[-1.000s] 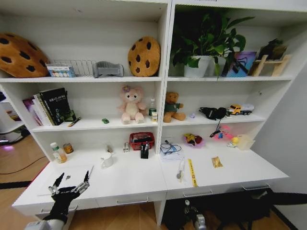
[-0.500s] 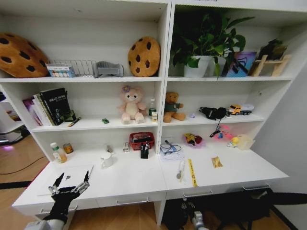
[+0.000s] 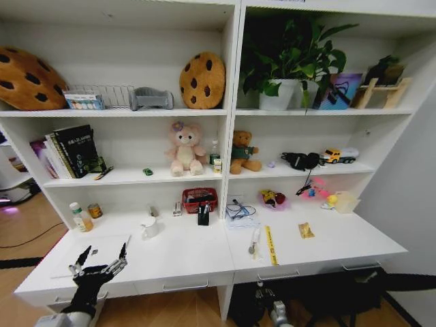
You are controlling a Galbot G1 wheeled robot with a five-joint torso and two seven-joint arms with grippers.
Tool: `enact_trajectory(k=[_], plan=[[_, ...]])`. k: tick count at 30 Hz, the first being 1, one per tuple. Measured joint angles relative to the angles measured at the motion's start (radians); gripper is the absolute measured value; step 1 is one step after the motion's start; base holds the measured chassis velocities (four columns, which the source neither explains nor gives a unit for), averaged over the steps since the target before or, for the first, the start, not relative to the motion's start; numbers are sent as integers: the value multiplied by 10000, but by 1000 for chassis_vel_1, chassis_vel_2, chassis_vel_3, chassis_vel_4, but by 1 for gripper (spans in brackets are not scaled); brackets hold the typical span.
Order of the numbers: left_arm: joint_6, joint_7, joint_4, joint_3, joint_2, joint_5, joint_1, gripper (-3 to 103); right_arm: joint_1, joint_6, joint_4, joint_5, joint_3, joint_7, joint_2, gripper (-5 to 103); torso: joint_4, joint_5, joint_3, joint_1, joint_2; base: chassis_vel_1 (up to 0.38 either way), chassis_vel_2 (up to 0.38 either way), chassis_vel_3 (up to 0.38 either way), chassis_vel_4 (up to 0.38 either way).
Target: Organize the objects on the table.
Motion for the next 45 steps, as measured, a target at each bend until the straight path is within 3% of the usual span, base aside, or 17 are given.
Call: enact_trajectory(k=[8,16,18,20,22,23,24,26,30,33,35,36,38,41,43,44,45], plan=[[0,1,0,0,0,0,0,100,337,-252,-149,-226,4,228,112,26,2,-1,0,0,0,0,0,0,0],[0,1,0,0,0,0,0,100,190,-281,-86,-840,27,474,177,52,-1,0,0,0,0,0,0,0,0],[0,1,0,0,0,0,0,100,41,-223,-35,-846,28,493,179,68,0,-1,0,0,0,0,0,0,0],[0,1,0,0,0,0,0,100,-69,-156,68,-856,18,494,173,68,1,0,-1,0,0,0,0,0,0],[0,1,0,0,0,-1,0,100,-291,-14,279,-980,-8,494,158,74,3,-2,-1,0,0,0,0,0,0],[0,1,0,0,0,0,0,100,-665,418,517,-1709,-40,708,145,84,2,-2,-1,0,0,0,0,0,0],[0,1,0,0,0,0,0,100,-665,418,517,-1709,-40,708,145,84,2,-2,-1,0,0,0,0,0,0],[0,3,0,-1,0,0,0,100,-1396,1493,859,-3185,36,1221,153,95,2,3,-1,0,0,0,0,0,0],[0,1,0,0,0,0,0,100,-2777,2056,1934,-3618,61,1374,-2,100,-4,2,-1,0,1,0,0,0,0],[0,2,0,0,0,0,0,100,-3939,2232,3249,-3218,51,1123,-226,100,-6,2,-2,-2,1,0,0,0,0],[0,3,0,0,0,0,0,100,-5117,2169,5184,-2426,105,912,-482,100,14,-2,-4,-1,1,0,0,0,0],[0,3,0,0,0,0,0,100,-5117,2169,5184,-2426,105,912,-482,100,14,-2,-4,-1,1,0,0,0,0],[0,1,1,1,0,0,0,100,-6805,1629,7534,-1402,301,1030,-710,100,-12,-2,-1,-1,2,0,0,0,0],[0,1,1,0,0,0,-1,100,-7835,1201,9274,-772,653,1251,-838,100,1,-4,-2,-2,3,0,0,0,0],[0,1,1,0,0,0,0,100,-8517,690,10897,-118,1109,1306,-869,100,-6,2,-2,-2,2,0,0,0,0],[0,2,1,0,0,0,0,100,-8715,379,11704,187,1385,1316,-875,100,7,-2,-3,-2,2,0,0,0,0],[0,2,1,0,0,0,0,100,-8715,379,11704,187,1385,1316,-875,100,7,-2,-3,-2,2,0,0,0,0]])
